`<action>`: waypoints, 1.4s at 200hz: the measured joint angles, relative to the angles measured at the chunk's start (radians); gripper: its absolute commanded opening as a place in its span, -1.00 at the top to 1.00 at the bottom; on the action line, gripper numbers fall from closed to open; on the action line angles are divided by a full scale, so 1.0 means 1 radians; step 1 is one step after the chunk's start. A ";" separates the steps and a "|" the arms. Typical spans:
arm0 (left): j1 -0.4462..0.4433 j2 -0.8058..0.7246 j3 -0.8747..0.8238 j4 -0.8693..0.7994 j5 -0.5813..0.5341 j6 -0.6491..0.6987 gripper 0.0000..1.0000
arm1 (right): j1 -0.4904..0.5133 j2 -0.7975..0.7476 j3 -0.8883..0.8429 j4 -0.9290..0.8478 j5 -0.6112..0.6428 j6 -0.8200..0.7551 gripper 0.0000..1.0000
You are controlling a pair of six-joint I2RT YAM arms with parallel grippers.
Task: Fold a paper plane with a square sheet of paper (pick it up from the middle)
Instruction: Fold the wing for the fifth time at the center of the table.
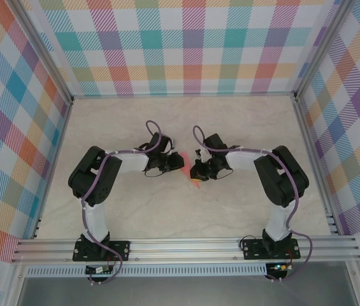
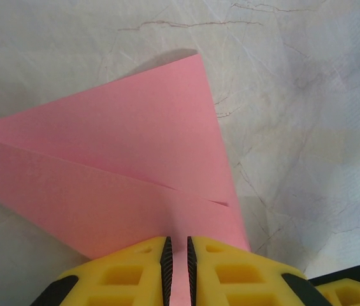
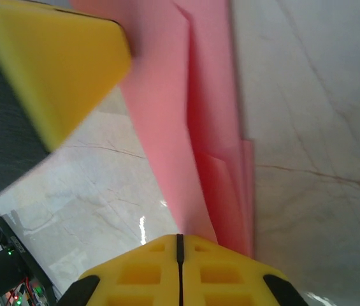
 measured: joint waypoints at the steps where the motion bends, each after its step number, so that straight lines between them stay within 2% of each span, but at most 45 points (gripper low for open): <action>1: 0.000 0.000 0.000 0.000 0.000 0.000 0.64 | 0.001 0.000 0.002 -0.001 0.000 0.000 0.87; 49: -0.001 0.006 0.013 -0.019 0.000 -0.003 0.64 | 0.015 0.031 0.099 -0.016 0.001 -0.008 0.88; 107: -0.001 0.013 0.034 -0.051 -0.004 -0.005 0.64 | 0.015 0.068 0.097 -0.055 0.030 -0.019 0.90; 280: -0.005 0.037 0.105 -0.161 -0.032 -0.015 0.65 | 0.008 -0.072 -0.111 -0.042 0.042 -0.078 0.91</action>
